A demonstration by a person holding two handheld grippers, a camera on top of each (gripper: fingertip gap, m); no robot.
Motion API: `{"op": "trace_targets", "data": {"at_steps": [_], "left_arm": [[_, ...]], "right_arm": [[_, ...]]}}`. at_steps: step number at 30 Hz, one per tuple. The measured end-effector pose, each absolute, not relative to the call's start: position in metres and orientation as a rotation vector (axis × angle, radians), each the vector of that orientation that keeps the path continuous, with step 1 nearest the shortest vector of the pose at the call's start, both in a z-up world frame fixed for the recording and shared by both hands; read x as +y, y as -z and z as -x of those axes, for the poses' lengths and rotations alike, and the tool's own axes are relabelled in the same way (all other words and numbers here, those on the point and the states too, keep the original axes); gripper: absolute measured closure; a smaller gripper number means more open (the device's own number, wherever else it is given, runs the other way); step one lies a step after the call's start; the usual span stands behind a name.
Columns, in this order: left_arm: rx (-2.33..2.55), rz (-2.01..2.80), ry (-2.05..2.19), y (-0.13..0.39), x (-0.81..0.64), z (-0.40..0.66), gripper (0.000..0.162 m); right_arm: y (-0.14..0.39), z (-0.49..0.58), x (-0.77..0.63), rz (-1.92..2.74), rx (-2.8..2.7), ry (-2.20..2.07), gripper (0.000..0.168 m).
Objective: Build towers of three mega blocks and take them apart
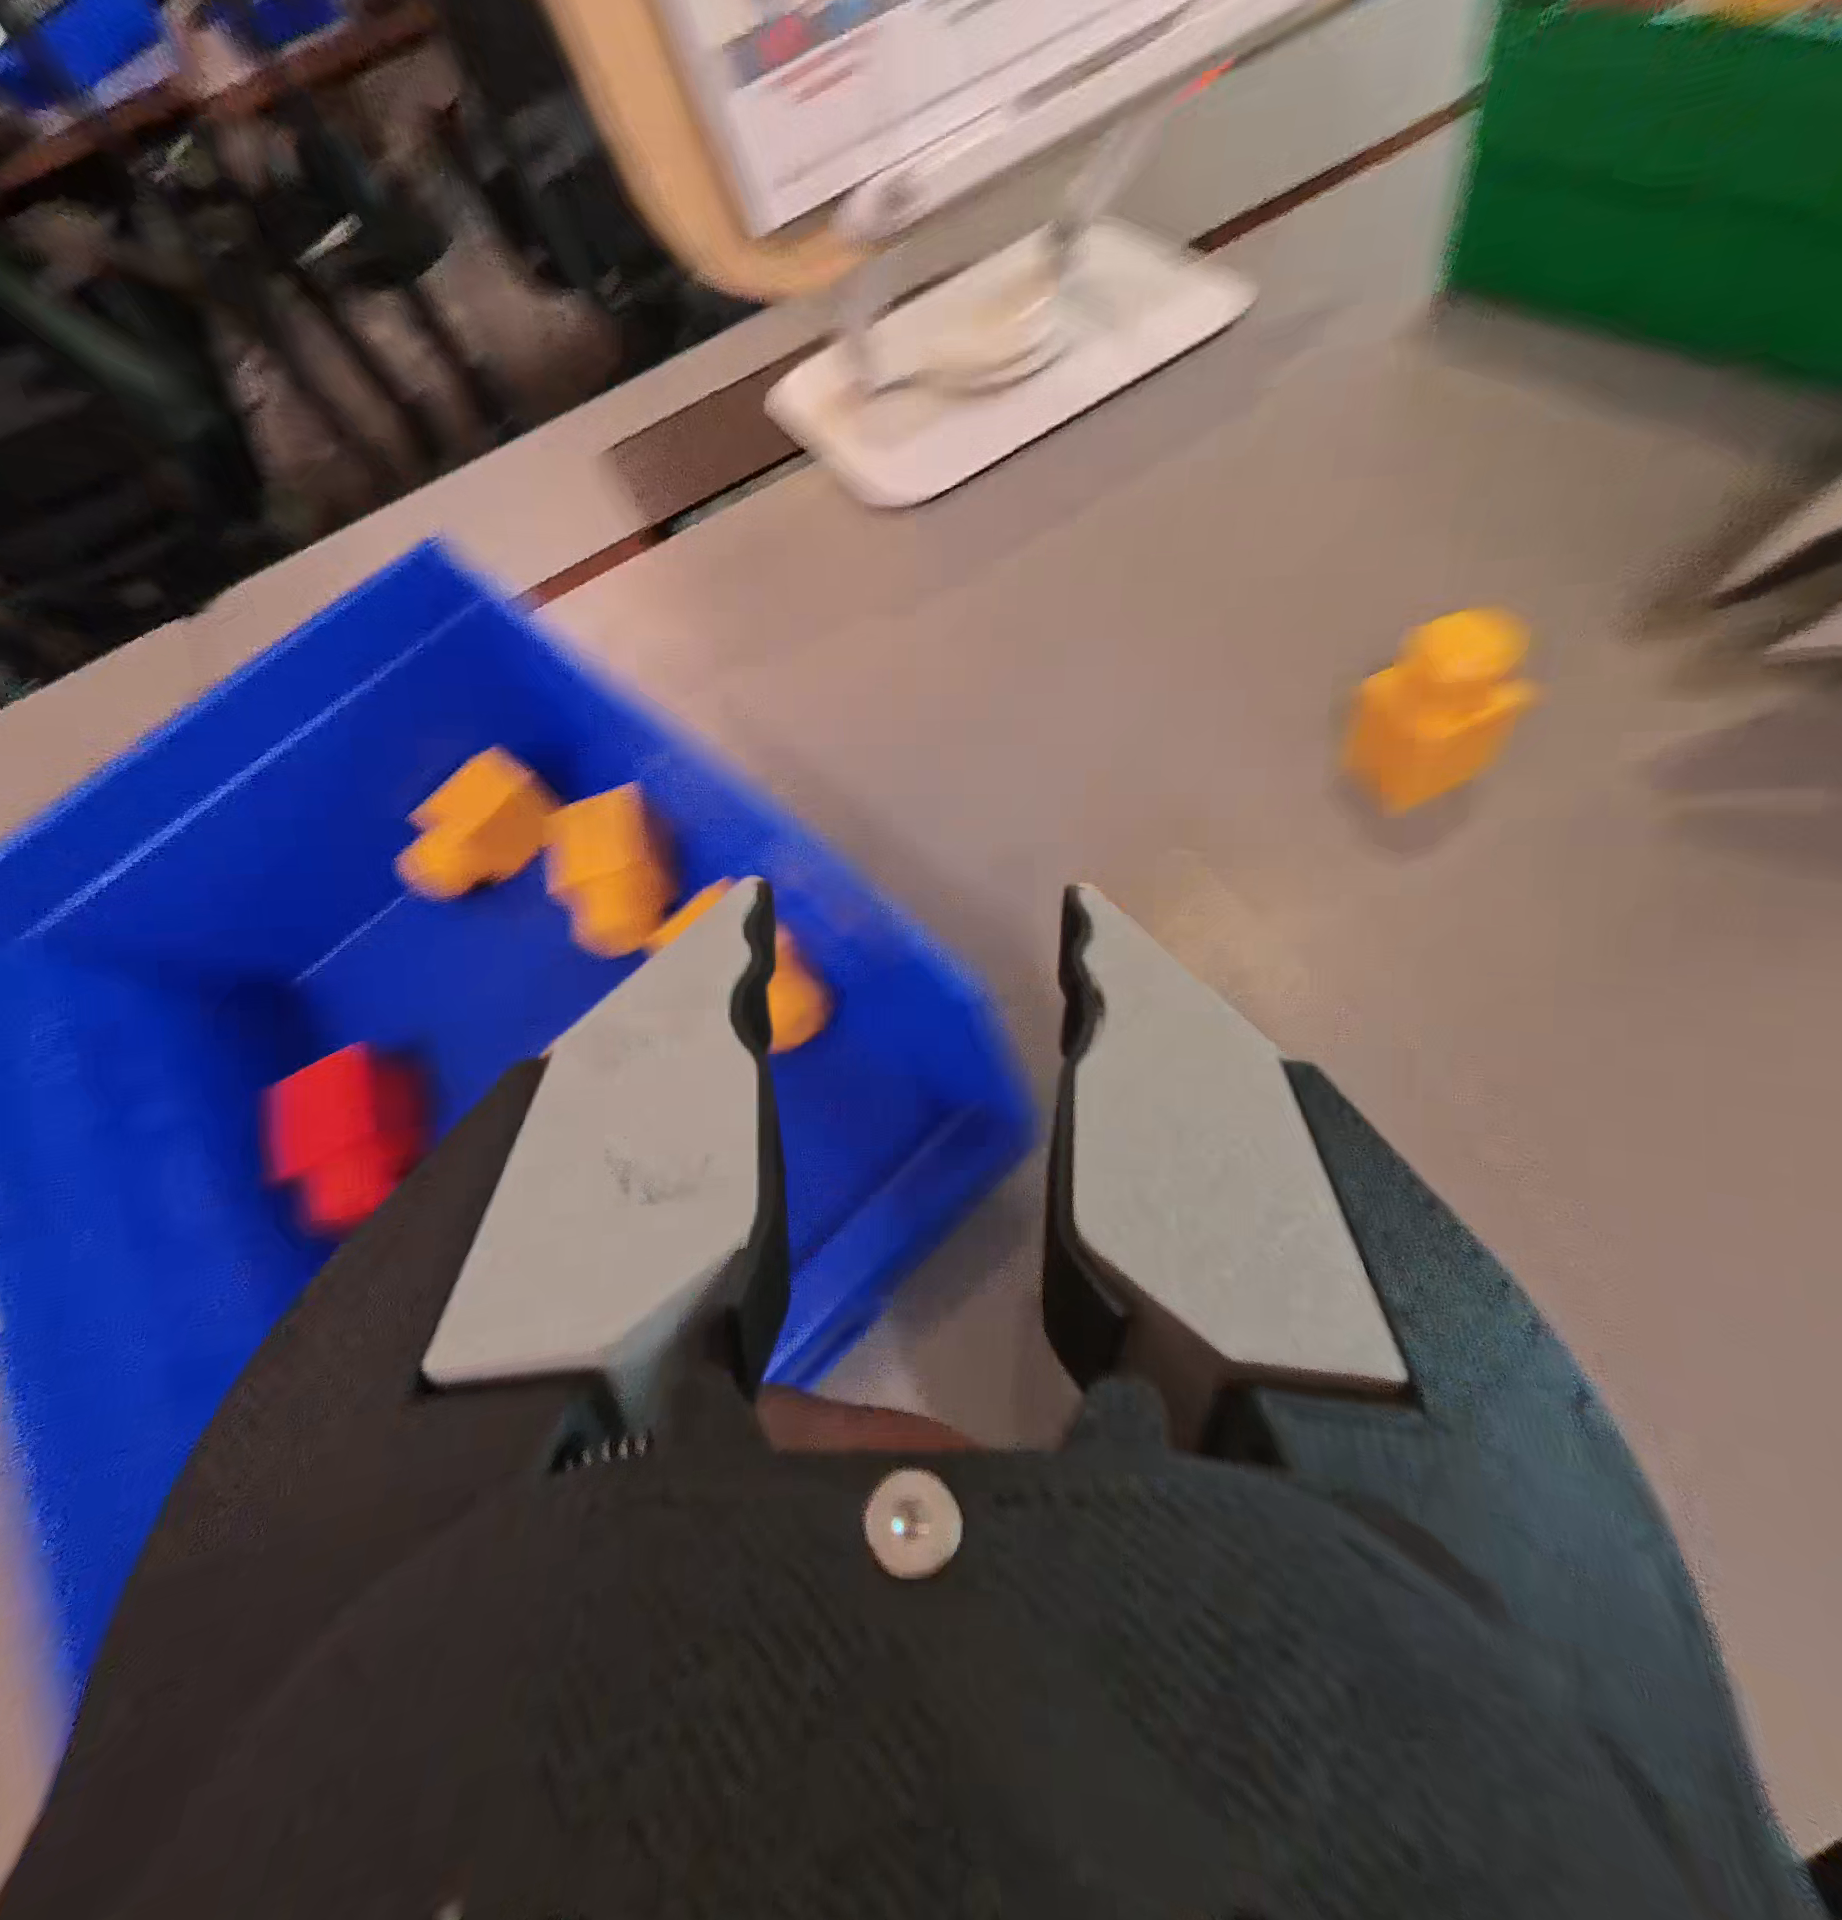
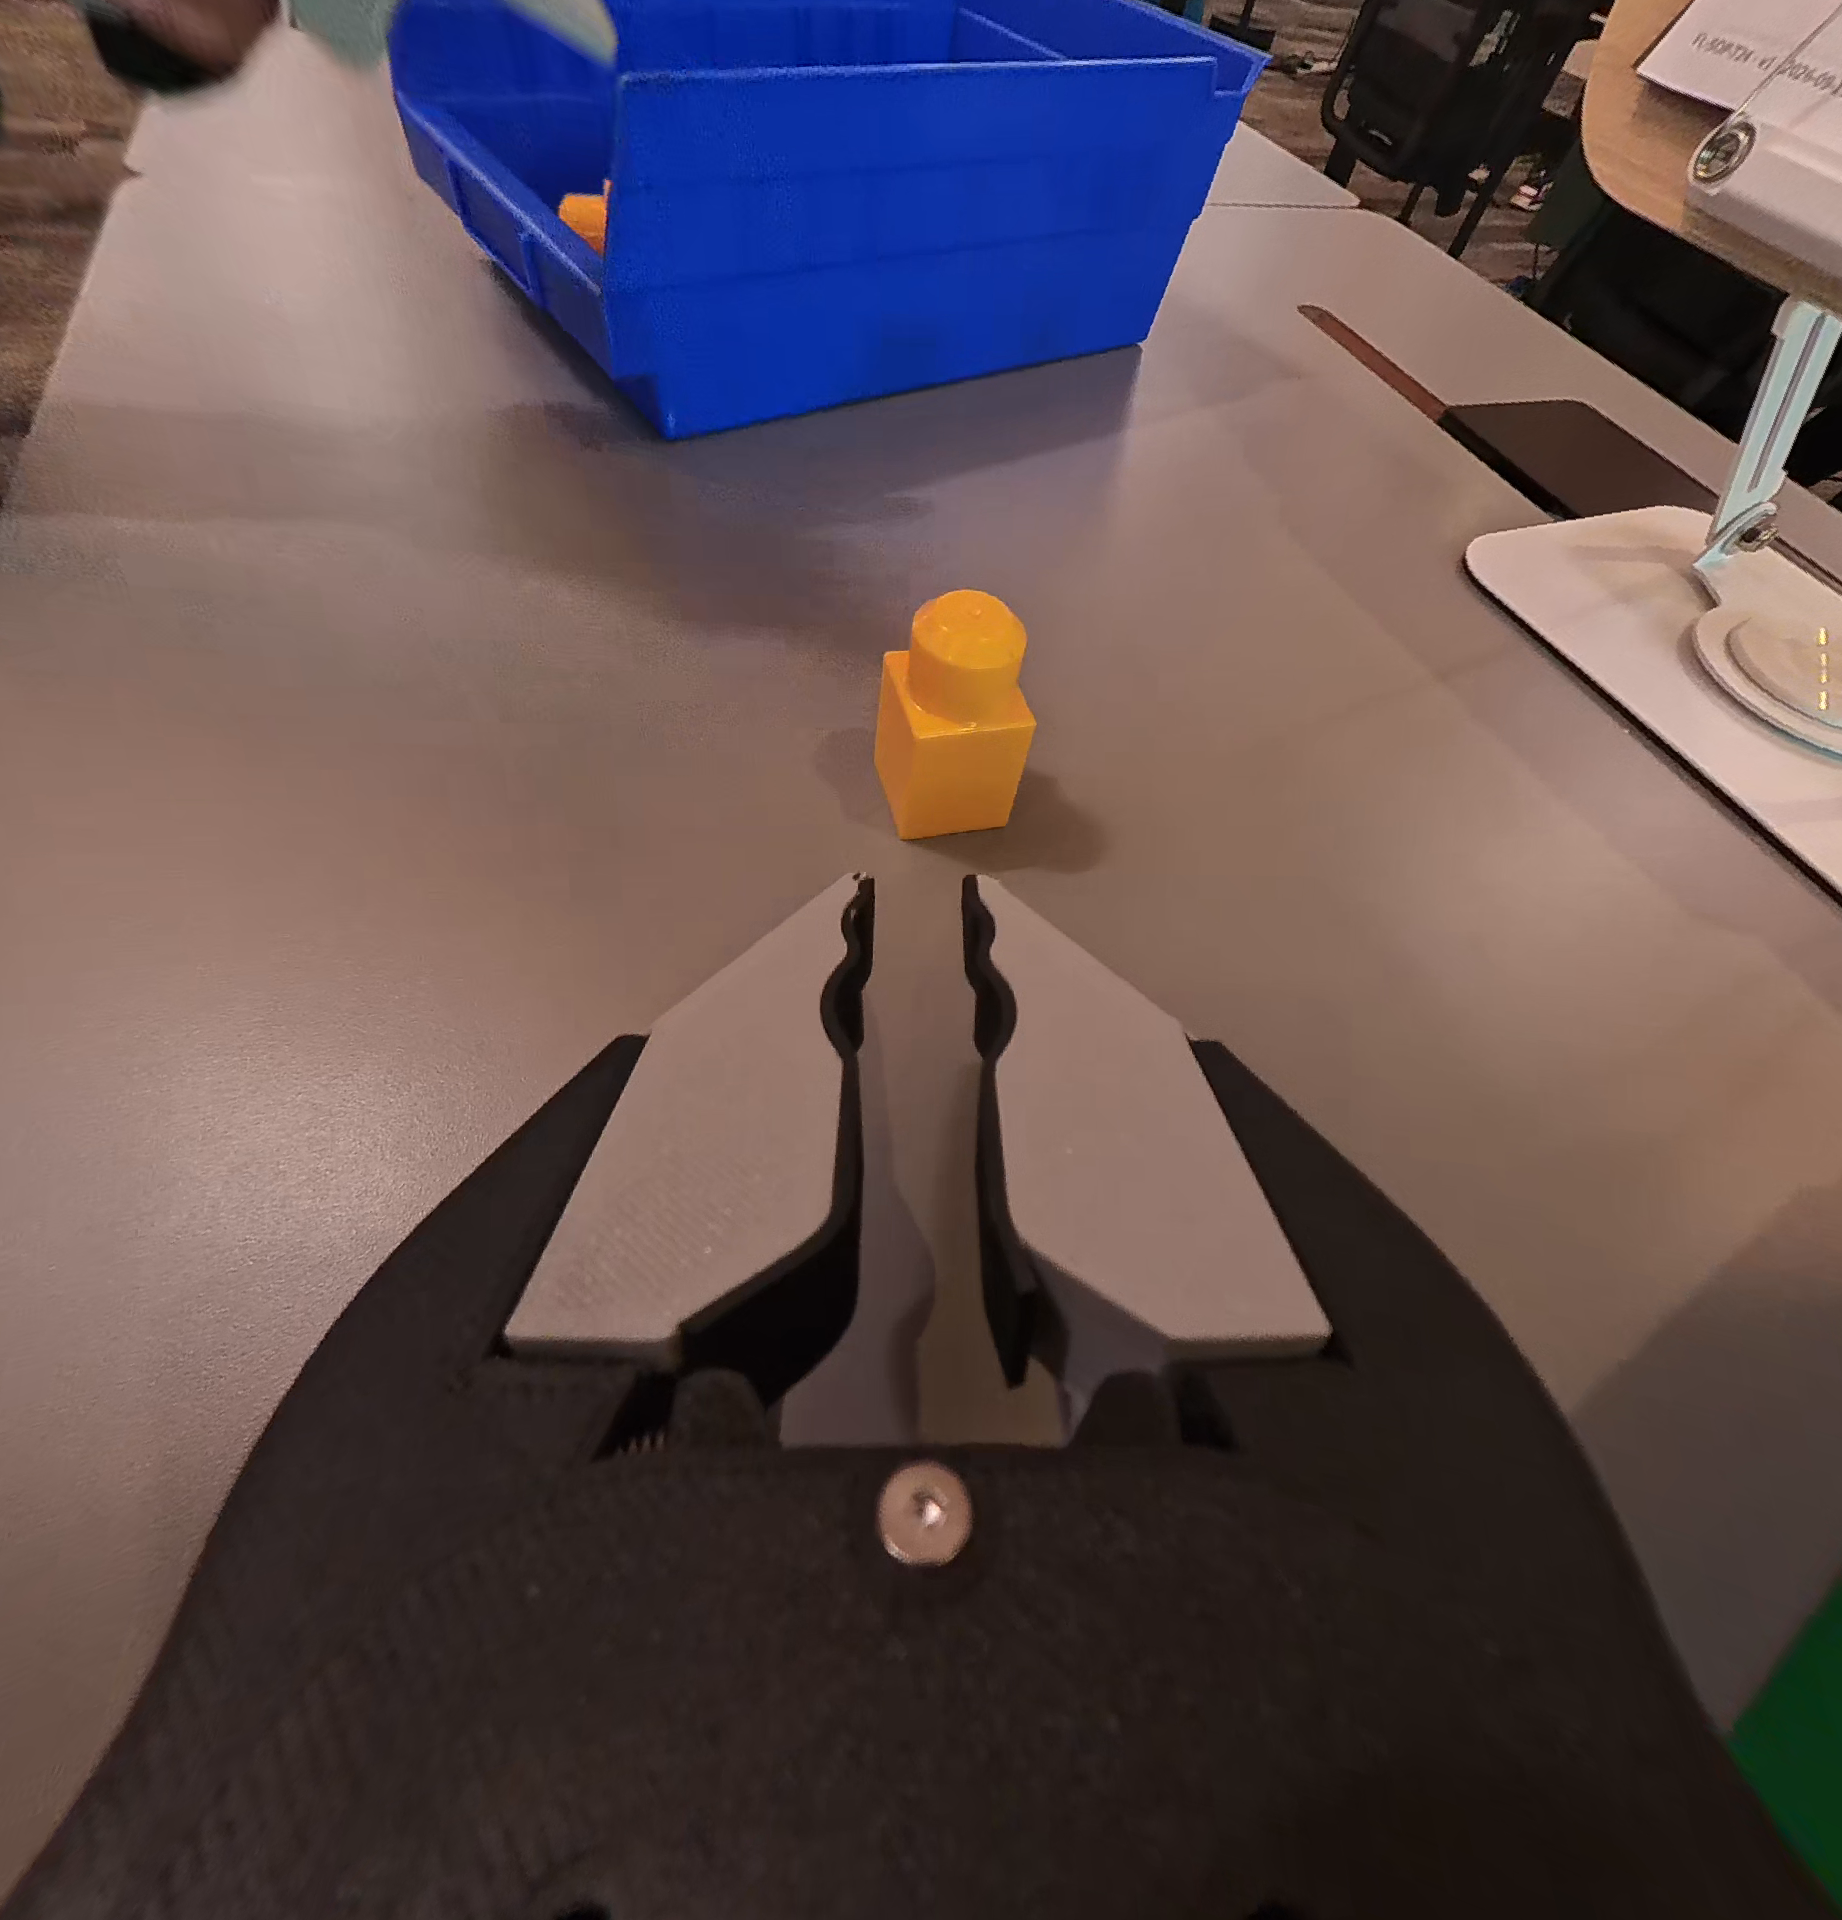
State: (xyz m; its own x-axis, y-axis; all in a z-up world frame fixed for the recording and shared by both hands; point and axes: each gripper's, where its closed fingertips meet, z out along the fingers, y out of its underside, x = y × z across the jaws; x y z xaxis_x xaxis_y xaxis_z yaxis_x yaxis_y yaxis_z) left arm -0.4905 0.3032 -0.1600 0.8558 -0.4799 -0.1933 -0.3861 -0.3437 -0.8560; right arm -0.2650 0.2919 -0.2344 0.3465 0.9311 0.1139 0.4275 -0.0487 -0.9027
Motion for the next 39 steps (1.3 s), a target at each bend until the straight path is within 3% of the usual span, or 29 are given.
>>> {"op": "trace_targets", "data": {"at_steps": [3, 9, 13, 14, 19, 23, 29, 39], "left_arm": [[0.572, 2.198, -0.053, 0.171, 0.31, 0.567, 0.106], [0.462, 2.661, -0.255, 0.243, 0.31, 0.65, 0.104], [0.476, 2.738, -0.44, 0.261, 0.317, 0.668, 0.113], [0.475, 2.741, -0.441, 0.263, 0.319, 0.666, 0.125], [0.631, 2.746, -0.463, 0.263, 0.318, 0.658, 0.127], [0.644, 2.631, -0.492, 0.238, 0.328, 0.652, 0.127], [0.532, 2.253, -0.341, 0.155, 0.349, 0.62, 0.127], [0.807, 1.731, 0.404, 0.077, 0.283, 0.421, 0.127]], "right_arm": [[0.235, 0.267, 0.29, 1.641, -1.252, -0.647, 0.154], [0.233, 0.27, 0.286, 1.614, -1.276, -0.623, 0.154], [0.23, 0.269, 0.288, 1.615, -1.26, -0.627, 0.154], [0.229, 0.268, 0.289, 1.613, -1.256, -0.629, 0.154], [0.225, 0.265, 0.291, 1.615, -1.237, -0.644, 0.154], [0.224, 0.266, 0.289, 1.608, -1.241, -0.647, 0.154], [0.224, 0.268, 0.288, 1.602, -1.248, -0.644, 0.154], [0.185, 0.279, 0.26, 1.448, -1.195, -0.89, 0.149]]}}
